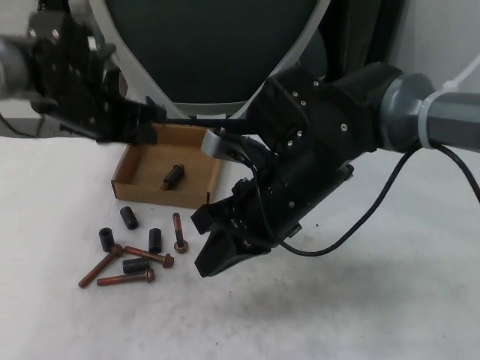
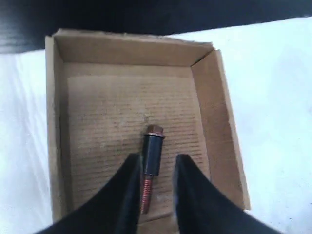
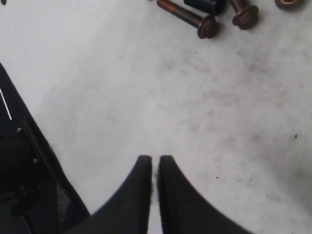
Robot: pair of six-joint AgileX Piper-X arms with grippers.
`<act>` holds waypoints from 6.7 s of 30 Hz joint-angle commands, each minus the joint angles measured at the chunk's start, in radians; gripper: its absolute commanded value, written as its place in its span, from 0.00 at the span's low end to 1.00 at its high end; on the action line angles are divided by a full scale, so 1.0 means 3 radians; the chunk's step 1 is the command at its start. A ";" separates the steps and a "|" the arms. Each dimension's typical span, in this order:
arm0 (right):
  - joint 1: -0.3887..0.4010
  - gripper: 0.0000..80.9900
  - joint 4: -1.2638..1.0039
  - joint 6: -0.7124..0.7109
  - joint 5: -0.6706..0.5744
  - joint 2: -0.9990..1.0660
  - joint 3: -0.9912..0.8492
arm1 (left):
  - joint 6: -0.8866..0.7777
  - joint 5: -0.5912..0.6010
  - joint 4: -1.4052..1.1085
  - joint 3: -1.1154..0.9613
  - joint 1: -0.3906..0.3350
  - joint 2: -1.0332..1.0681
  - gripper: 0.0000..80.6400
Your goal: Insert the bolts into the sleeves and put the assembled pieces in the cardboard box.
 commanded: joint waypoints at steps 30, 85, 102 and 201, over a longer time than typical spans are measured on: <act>-0.0021 0.00 0.0592 -0.0062 0.0211 0.0707 -0.1465 | 0.0062 0.0320 -0.1116 0.3057 -0.0002 -0.3234 0.01; 0.0004 0.00 0.2433 -0.2693 0.0756 0.1020 -0.2749 | 0.0520 -0.0576 -0.0449 0.2864 -0.0002 -0.3080 0.01; 0.0113 0.00 0.2433 -0.2694 0.0756 0.0342 -0.1631 | 0.0617 -0.0927 0.0007 0.1875 -0.0009 -0.1767 0.01; 0.0080 0.54 -0.0389 -0.4519 0.1629 0.0788 -0.0781 | 0.1880 -0.0733 0.0482 0.1589 -0.0004 -0.1448 0.50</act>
